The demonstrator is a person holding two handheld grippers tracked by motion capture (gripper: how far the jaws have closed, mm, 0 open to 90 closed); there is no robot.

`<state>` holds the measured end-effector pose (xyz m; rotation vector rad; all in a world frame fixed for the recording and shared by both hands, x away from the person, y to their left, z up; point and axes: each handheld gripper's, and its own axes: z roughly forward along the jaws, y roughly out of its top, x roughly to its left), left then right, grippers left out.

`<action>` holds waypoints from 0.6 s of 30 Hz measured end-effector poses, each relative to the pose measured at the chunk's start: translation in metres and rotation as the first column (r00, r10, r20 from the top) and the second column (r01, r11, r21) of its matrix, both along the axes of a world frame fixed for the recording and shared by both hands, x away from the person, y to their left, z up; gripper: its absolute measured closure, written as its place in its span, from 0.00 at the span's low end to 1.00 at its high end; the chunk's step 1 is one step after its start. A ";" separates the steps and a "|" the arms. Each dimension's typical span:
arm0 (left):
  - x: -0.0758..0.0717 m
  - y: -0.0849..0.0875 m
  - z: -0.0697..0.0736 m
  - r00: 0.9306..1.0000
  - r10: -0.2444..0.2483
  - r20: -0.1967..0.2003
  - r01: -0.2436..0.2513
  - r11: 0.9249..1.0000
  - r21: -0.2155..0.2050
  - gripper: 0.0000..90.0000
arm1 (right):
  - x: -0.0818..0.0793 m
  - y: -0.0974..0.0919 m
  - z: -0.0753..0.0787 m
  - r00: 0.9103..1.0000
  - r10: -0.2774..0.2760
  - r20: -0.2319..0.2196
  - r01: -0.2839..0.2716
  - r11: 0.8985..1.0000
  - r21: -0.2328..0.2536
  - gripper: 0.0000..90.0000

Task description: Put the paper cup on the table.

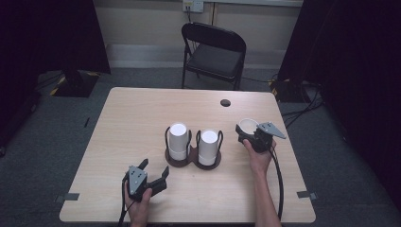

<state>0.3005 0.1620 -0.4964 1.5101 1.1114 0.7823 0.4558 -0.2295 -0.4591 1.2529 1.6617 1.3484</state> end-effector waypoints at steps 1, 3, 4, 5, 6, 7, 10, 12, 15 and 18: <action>0.000 0.000 0.000 1.000 -0.002 0.003 0.002 1.000 -0.001 0.19 | 0.001 0.000 -0.001 1.000 -0.002 0.002 0.002 1.000 -0.003 0.29; -0.001 -0.001 0.000 1.000 -0.004 0.009 0.004 1.000 0.001 0.19 | 0.003 0.000 -0.003 1.000 -0.008 0.011 0.008 1.000 -0.007 0.28; -0.001 -0.001 0.000 1.000 -0.004 0.011 0.004 1.000 0.002 0.19 | 0.004 0.001 -0.005 1.000 -0.007 0.006 0.007 1.000 -0.006 0.28; -0.001 -0.001 0.000 1.000 -0.005 0.011 0.005 1.000 0.001 0.19 | 0.006 0.001 -0.007 1.000 -0.002 0.002 0.002 1.000 -0.005 0.28; -0.001 -0.001 0.000 1.000 -0.006 0.011 0.006 1.000 0.001 0.19 | 0.007 0.001 -0.009 1.000 0.007 -0.004 -0.007 1.000 -0.004 0.28; -0.001 -0.001 0.000 1.000 -0.008 0.011 0.008 1.000 0.000 0.19 | 0.007 0.002 -0.010 1.000 0.014 -0.014 -0.014 1.000 -0.004 0.28; -0.001 -0.001 0.000 1.000 -0.008 0.012 0.008 1.000 0.000 0.19 | 0.010 0.003 -0.015 1.000 0.011 -0.015 -0.011 1.000 -0.022 0.28; -0.001 0.000 0.000 1.000 -0.008 0.014 0.008 1.000 -0.002 0.19 | 0.011 0.002 -0.017 1.000 0.003 -0.021 -0.004 1.000 -0.024 0.28; -0.001 0.000 0.000 1.000 -0.012 0.014 0.012 1.000 0.000 0.18 | 0.013 0.002 -0.023 0.999 0.001 -0.038 -0.002 1.000 -0.027 0.28; -0.001 0.000 0.000 1.000 -0.014 0.011 0.014 1.000 -0.003 0.18 | 0.014 0.003 -0.027 0.999 -0.001 -0.047 -0.001 0.999 -0.034 0.28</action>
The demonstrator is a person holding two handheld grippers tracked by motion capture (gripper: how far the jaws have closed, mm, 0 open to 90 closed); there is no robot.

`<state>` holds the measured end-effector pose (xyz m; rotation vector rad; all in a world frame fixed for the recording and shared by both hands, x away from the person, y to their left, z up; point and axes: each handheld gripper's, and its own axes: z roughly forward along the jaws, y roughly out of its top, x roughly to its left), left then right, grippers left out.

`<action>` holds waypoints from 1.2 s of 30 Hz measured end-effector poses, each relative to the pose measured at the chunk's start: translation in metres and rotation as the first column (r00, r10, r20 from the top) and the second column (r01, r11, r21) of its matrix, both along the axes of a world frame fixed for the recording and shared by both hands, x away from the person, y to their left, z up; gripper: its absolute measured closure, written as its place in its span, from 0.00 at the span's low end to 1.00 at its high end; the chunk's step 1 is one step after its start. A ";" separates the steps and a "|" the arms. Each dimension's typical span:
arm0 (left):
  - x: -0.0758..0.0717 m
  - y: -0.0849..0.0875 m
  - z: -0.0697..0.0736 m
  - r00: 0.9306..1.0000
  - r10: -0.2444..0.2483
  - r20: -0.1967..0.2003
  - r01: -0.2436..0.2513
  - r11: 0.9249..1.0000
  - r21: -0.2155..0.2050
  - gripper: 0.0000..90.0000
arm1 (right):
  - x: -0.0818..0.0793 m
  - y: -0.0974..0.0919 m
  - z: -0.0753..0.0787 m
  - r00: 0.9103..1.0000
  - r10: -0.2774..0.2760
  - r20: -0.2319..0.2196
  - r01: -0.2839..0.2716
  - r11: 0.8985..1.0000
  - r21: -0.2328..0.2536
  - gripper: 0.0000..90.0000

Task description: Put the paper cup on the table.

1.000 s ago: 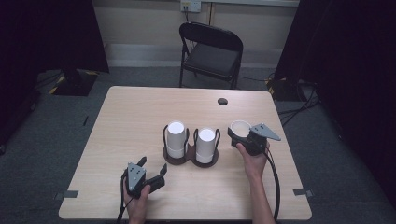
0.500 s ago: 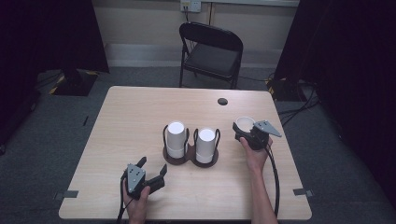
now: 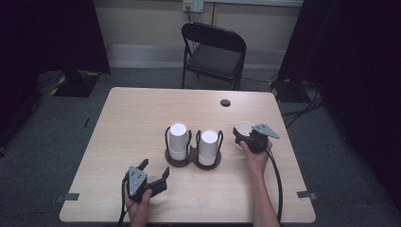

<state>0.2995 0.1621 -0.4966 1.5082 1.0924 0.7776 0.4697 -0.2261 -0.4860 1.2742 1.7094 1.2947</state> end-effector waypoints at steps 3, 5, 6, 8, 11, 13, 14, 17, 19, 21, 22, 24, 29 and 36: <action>0.000 0.001 0.000 1.000 0.005 -0.002 -0.005 1.000 -0.002 0.18 | -0.001 0.002 0.000 1.000 0.002 -0.003 -0.002 1.000 -0.005 0.28; 0.000 0.000 0.000 1.000 0.008 -0.006 -0.008 1.000 -0.002 0.18 | -0.002 0.003 0.001 1.000 0.005 -0.009 -0.005 1.000 -0.022 0.27; 0.001 0.000 0.000 1.000 0.012 -0.008 -0.012 1.000 0.002 0.18 | -0.003 0.003 0.001 1.000 0.007 -0.014 -0.008 1.000 -0.027 0.27; 0.001 -0.002 0.000 1.000 0.010 -0.015 -0.010 1.000 0.023 0.18 | -0.005 0.003 0.002 1.000 0.008 -0.024 -0.009 0.999 -0.037 0.27; 0.001 -0.001 0.000 1.000 0.006 -0.008 -0.006 1.000 0.012 0.18 | -0.006 0.002 0.002 0.999 0.012 -0.037 -0.013 0.999 -0.038 0.26; 0.001 0.000 0.000 1.000 0.008 -0.006 -0.008 1.000 -0.004 0.18 | -0.007 0.001 0.002 0.999 0.011 -0.050 -0.013 0.999 -0.039 0.26; 0.001 0.001 0.000 1.000 0.010 -0.008 -0.010 1.000 -0.007 0.18 | -0.008 0.002 0.002 0.998 0.016 -0.058 -0.018 0.999 -0.043 0.26; 0.001 0.000 0.000 1.000 0.018 -0.010 -0.018 1.000 0.001 0.18 | -0.010 0.004 0.002 0.998 0.018 -0.061 -0.021 0.999 -0.050 0.25; 0.001 -0.001 0.000 1.000 0.013 -0.010 -0.013 1.000 0.004 0.18 | -0.010 0.005 0.002 0.998 0.020 -0.062 -0.024 0.998 -0.053 0.24; 0.001 0.000 0.000 1.000 0.014 -0.007 -0.014 1.000 0.003 0.18 | -0.010 0.005 0.002 0.998 0.017 -0.067 -0.020 0.999 -0.043 0.24; 0.001 0.000 0.000 1.000 0.013 -0.008 -0.013 1.000 -0.001 0.18 | -0.010 0.005 0.001 0.997 0.018 -0.074 -0.021 0.999 -0.044 0.24; 0.001 0.000 0.000 1.000 0.019 -0.009 -0.019 1.000 -0.009 0.18 | -0.009 0.005 -0.001 0.995 0.022 -0.099 -0.026 0.999 -0.039 0.23; 0.001 0.000 0.000 1.000 0.017 -0.013 -0.017 1.000 0.002 0.19 | -0.011 0.005 -0.006 0.992 0.018 -0.121 -0.020 1.000 -0.017 0.18; 0.001 0.000 0.000 1.000 0.020 -0.013 -0.020 1.000 -0.008 0.19 | -0.017 -0.002 -0.008 0.990 0.000 -0.141 -0.001 1.000 -0.009 0.15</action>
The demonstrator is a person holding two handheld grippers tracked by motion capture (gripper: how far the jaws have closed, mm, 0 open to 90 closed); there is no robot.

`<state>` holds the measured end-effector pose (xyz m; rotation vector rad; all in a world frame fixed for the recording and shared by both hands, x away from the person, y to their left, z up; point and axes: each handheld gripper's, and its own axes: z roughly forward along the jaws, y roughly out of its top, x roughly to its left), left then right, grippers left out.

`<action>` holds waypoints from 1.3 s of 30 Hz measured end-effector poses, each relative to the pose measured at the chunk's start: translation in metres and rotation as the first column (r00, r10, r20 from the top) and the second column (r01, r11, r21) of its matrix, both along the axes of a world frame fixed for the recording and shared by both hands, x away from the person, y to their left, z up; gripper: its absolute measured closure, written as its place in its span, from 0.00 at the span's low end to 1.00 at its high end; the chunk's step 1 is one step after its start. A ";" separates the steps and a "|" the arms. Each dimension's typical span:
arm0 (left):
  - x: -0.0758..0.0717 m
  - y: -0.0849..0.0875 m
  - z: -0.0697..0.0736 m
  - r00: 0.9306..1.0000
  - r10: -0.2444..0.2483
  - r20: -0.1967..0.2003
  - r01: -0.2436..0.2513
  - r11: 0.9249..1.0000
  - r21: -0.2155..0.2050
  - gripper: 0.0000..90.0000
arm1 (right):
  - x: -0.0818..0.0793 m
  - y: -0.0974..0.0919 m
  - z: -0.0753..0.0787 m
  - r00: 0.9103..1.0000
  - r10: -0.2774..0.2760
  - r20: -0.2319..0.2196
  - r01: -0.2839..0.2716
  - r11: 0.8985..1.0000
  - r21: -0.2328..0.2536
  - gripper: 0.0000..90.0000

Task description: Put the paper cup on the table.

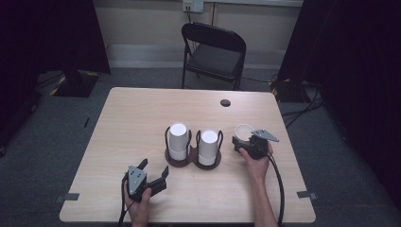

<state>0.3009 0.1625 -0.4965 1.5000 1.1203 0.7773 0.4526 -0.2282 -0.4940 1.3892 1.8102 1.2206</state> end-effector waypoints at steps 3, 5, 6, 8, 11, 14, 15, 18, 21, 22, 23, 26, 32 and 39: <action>0.000 0.000 0.000 1.000 -0.003 -0.002 0.003 1.000 0.002 0.19 | -0.003 -0.002 0.000 1.000 -0.001 -0.001 0.001 1.000 0.010 0.15; 0.000 0.000 0.000 1.000 -0.001 -0.003 0.001 1.000 0.001 0.19 | -0.006 -0.002 0.000 1.000 -0.001 0.002 0.001 1.000 0.010 0.15; 0.000 0.000 0.000 1.000 -0.002 -0.003 0.002 1.000 -0.002 0.19 | -0.006 -0.002 0.000 1.000 -0.001 0.001 0.001 1.000 0.012 0.15; 0.000 0.001 0.000 1.000 -0.002 -0.003 0.002 1.000 -0.003 0.19 | -0.009 -0.002 0.001 1.000 0.000 0.002 0.000 1.000 0.017 0.15; 0.000 0.001 0.000 1.000 -0.002 -0.002 0.002 1.000 -0.004 0.19 | -0.011 -0.001 0.002 1.000 0.004 0.004 -0.004 1.000 0.022 0.15; 0.000 0.001 0.000 1.000 -0.004 -0.001 0.004 1.000 -0.004 0.19 | -0.013 -0.001 0.001 1.000 0.005 0.000 -0.005 1.000 0.024 0.15; 0.000 0.001 0.000 1.000 -0.005 -0.001 0.005 1.000 -0.005 0.19 | -0.015 -0.001 0.001 1.000 0.001 -0.002 -0.001 1.000 0.024 0.15; 0.000 0.001 0.000 1.000 -0.004 -0.001 0.004 1.000 -0.005 0.19 | -0.017 -0.001 0.003 1.000 -0.018 0.001 0.018 1.000 0.022 0.15; 0.000 0.001 0.000 1.000 -0.003 0.000 0.003 1.000 -0.006 0.19 | -0.020 0.001 0.006 1.000 -0.019 0.006 0.019 0.999 0.027 0.15; 0.000 0.001 0.000 1.000 -0.004 -0.001 0.004 1.000 -0.006 0.19 | -0.021 0.001 0.007 1.000 -0.018 0.006 0.018 0.999 0.029 0.15; 0.000 0.001 0.000 1.000 -0.004 -0.001 0.004 1.000 -0.006 0.19 | -0.022 0.001 0.008 1.000 -0.020 0.009 0.020 0.999 0.026 0.15; 0.000 0.001 0.000 1.000 -0.007 0.003 0.007 1.000 -0.005 0.19 | -0.025 0.002 0.009 1.000 -0.028 0.006 0.028 0.999 0.030 0.15; 0.000 0.002 0.000 1.000 -0.001 0.002 0.001 1.000 -0.011 0.19 | -0.032 0.004 0.013 0.999 -0.039 0.036 0.037 0.999 0.038 0.15; 0.000 0.002 0.000 1.000 -0.003 0.001 0.003 1.000 -0.009 0.19 | -0.042 -0.001 0.013 0.998 -0.057 0.038 0.056 0.998 0.035 0.15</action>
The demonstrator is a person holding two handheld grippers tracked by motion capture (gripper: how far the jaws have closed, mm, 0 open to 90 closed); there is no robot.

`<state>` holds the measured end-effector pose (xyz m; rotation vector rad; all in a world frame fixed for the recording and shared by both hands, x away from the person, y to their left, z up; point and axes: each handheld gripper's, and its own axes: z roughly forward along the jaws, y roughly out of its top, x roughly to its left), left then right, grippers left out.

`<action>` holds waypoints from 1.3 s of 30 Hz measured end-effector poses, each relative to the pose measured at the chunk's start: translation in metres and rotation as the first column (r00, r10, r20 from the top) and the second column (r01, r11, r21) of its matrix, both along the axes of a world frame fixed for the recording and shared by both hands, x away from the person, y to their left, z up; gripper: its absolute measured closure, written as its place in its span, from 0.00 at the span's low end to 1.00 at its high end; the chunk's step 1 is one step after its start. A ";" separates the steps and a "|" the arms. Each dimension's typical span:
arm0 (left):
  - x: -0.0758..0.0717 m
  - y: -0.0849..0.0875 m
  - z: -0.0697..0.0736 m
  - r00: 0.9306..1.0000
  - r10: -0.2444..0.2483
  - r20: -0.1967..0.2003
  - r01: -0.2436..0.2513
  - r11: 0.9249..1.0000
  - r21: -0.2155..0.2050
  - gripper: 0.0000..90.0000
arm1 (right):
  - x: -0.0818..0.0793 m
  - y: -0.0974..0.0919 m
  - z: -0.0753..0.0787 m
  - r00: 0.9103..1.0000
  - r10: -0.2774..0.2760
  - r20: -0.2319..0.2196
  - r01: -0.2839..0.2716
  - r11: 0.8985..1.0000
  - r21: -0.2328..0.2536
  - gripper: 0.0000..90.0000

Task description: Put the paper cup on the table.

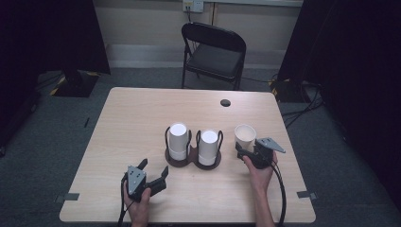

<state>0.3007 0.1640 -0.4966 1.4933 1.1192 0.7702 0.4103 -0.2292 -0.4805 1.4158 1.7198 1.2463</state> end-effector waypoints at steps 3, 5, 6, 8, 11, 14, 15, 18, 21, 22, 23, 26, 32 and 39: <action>0.000 0.000 0.000 1.000 0.002 0.001 -0.002 1.000 0.000 0.19 | -0.006 -0.001 0.002 1.000 0.000 0.016 -0.001 1.000 0.022 0.15; 0.000 0.000 0.000 1.000 0.002 -0.001 -0.002 1.000 -0.002 0.19 | -0.010 -0.001 0.003 1.000 -0.008 0.023 0.008 1.000 0.025 0.15; 0.000 0.000 0.000 1.000 0.002 -0.001 -0.002 1.000 0.000 0.19 | -0.013 -0.002 0.003 0.999 -0.007 0.034 0.006 1.000 0.030 0.15; 0.000 0.000 0.000 1.000 -0.001 0.001 0.001 1.000 0.002 0.19 | -0.017 -0.002 0.004 0.999 -0.008 0.050 0.007 1.000 0.026 0.15; 0.000 0.000 0.000 1.000 0.002 0.002 -0.002 1.000 0.001 0.19 | -0.023 0.001 0.007 0.998 -0.002 0.064 0.000 1.000 0.020 0.15; 0.000 0.000 0.000 1.000 0.004 0.003 -0.004 1.000 0.000 0.19 | -0.030 0.005 0.012 0.996 0.007 0.091 -0.010 1.000 0.026 0.15; 0.000 0.000 0.000 1.000 0.003 0.004 -0.003 1.000 -0.002 0.19 | -0.032 0.006 0.013 0.995 0.009 0.097 -0.012 0.999 0.033 0.15; 0.000 0.000 0.000 1.000 0.007 0.004 -0.007 1.000 -0.005 0.18 | -0.040 0.009 0.017 0.993 0.016 0.113 -0.021 0.999 0.043 0.15; -0.001 0.000 0.000 1.000 0.013 0.005 -0.013 1.000 -0.002 0.18 | -0.045 0.014 0.018 0.993 0.029 0.118 -0.035 0.998 0.047 0.15; -0.001 0.000 0.000 1.000 0.018 0.007 -0.018 1.000 0.000 0.18 | -0.047 0.016 0.018 0.992 0.033 0.120 -0.038 0.998 0.045 0.15; -0.001 -0.001 0.000 1.000 0.022 0.011 -0.022 1.000 0.001 0.18 | -0.049 0.017 0.018 0.992 0.036 0.125 -0.042 0.998 0.047 0.15; -0.001 -0.001 0.000 1.000 0.024 0.007 -0.024 1.000 0.003 0.18 | -0.057 0.022 0.016 0.990 0.042 0.132 -0.049 0.998 0.045 0.16; -0.001 0.000 0.000 0.999 0.029 0.013 -0.029 1.000 -0.004 0.18 | -0.072 0.029 0.014 0.988 0.054 0.142 -0.063 0.996 0.061 0.16; -0.003 0.001 -0.001 0.997 0.066 0.028 -0.066 0.998 -0.023 0.17 | -0.089 0.038 0.007 0.980 0.077 0.186 -0.091 0.993 0.070 0.16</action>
